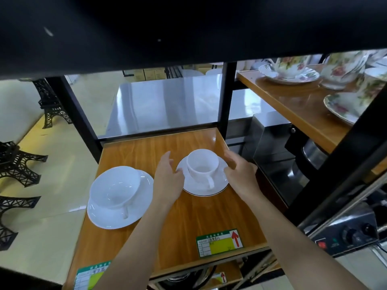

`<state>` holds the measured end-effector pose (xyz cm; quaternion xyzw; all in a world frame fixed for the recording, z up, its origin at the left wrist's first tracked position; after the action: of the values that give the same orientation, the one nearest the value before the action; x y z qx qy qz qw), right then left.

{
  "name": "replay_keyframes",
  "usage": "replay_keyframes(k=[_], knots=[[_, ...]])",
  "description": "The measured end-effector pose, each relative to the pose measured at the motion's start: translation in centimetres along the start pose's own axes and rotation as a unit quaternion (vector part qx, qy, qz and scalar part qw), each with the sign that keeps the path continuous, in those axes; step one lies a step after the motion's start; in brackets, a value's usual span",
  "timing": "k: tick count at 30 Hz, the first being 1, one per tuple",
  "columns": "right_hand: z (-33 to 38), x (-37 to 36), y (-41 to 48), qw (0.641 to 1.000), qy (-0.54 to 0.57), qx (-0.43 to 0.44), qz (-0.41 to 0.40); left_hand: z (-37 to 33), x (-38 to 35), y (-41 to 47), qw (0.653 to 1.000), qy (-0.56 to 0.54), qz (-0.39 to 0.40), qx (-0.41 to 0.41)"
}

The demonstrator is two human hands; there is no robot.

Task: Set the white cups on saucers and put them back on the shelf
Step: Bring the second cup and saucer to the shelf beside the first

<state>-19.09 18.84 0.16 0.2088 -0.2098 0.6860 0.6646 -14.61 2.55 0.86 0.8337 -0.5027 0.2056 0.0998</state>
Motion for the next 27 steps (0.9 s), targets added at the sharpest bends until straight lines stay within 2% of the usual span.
replay_keyframes(k=[6,14,17,20,23,27], knots=[[-0.1,0.0,-0.5,0.996,-0.016,0.045,0.078,0.5,-0.9,-1.1,0.989,0.010,0.105,-0.101],[-1.3,-0.1,-0.6,0.994,-0.009,0.057,0.091,0.3,-1.3,-1.1,0.990,0.019,0.103,-0.096],[-1.0,0.2,-0.9,0.997,0.000,0.061,0.056,0.1,-0.8,-1.3,0.990,0.030,0.103,-0.091],[0.4,0.9,-1.2,0.995,0.031,0.086,-0.027,-0.4,1.0,-1.8,0.990,0.069,0.048,-0.112],[2.3,0.8,-1.7,0.982,0.040,0.163,-0.086,-0.8,4.5,-2.6,0.982,0.054,-0.093,-0.154],[5.3,-2.2,-3.0,0.967,0.033,0.250,-0.045,0.6,9.1,-3.1,0.957,-0.021,-0.231,-0.174]])
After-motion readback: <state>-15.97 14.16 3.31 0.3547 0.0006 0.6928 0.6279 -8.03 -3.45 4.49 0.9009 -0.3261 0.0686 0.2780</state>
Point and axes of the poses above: each hand's wrist, its own y-axis towards the middle knuckle, its own x-axis out of the back of the hand, z = x × y, the point moved 1 cm from there along y, towards the middle knuckle
